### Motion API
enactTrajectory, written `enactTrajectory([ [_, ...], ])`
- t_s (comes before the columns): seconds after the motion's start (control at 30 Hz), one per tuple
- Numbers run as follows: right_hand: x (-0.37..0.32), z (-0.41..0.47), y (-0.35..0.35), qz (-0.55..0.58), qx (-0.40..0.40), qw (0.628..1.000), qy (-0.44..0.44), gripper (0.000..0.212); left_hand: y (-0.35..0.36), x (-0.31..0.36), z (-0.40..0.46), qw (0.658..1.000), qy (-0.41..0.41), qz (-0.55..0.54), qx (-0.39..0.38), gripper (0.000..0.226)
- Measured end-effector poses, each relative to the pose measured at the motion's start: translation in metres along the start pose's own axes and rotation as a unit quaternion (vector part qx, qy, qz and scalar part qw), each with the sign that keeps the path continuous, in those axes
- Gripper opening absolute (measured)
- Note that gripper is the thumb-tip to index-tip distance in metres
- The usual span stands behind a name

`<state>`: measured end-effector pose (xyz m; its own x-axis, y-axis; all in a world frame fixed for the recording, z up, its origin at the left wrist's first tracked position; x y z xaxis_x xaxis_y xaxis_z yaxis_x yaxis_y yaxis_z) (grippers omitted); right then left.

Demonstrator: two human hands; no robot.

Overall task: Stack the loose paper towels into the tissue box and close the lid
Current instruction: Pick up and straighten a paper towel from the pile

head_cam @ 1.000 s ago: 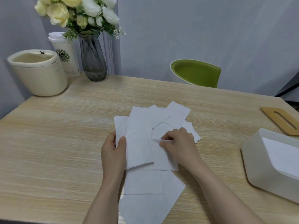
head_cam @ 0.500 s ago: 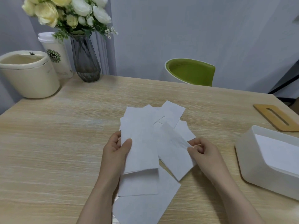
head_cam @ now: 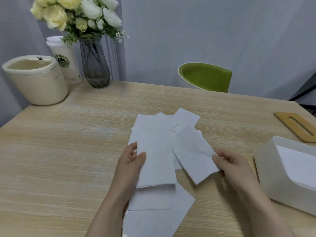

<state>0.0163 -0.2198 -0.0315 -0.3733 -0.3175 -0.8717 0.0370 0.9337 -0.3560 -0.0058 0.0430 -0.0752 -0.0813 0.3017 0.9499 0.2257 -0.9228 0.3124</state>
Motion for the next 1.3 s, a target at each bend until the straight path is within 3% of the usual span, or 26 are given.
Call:
enactTrajectory([
  [0.27,-0.003,-0.024,0.047,0.173,-0.086,0.98,0.047,0.018,-0.002,-0.003,0.002,1.0,0.011,0.027,-0.009,0.03],
  [0.4,-0.001,-0.027,0.056,0.23,-0.057,0.97,0.052,0.018,-0.005,-0.005,0.003,0.999,0.019,0.034,-0.001,0.031],
  [0.63,-0.011,-0.037,0.066,0.201,-0.074,0.977,-0.009,0.016,-0.005,-0.006,0.003,0.999,0.014,0.031,-0.001,0.031],
  [0.8,-0.013,-0.044,0.087,0.183,-0.123,0.975,-0.005,0.013,-0.002,-0.004,0.002,1.0,0.01,0.02,-0.004,0.03],
  [1.07,-0.011,-0.047,0.098,0.124,-0.12,0.985,-0.021,0.013,0.0,0.0,0.0,1.0,0.003,-0.011,-0.013,0.033],
  [1.3,-0.012,-0.047,0.098,0.146,-0.129,0.981,-0.018,0.013,0.0,0.0,-0.001,0.999,-0.001,-0.033,-0.013,0.021],
])
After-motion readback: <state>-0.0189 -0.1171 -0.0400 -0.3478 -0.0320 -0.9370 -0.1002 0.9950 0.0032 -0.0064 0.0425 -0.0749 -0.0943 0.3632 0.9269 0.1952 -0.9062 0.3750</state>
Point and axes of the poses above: each hand's wrist, its own z-axis towards the middle knuckle, its own y-axis out of the palm, x = y × z, the point moved 6 cm from there along z, towards the middle knuckle, and after that the axes turned 12 degrees about y, right-handed, at the moved point
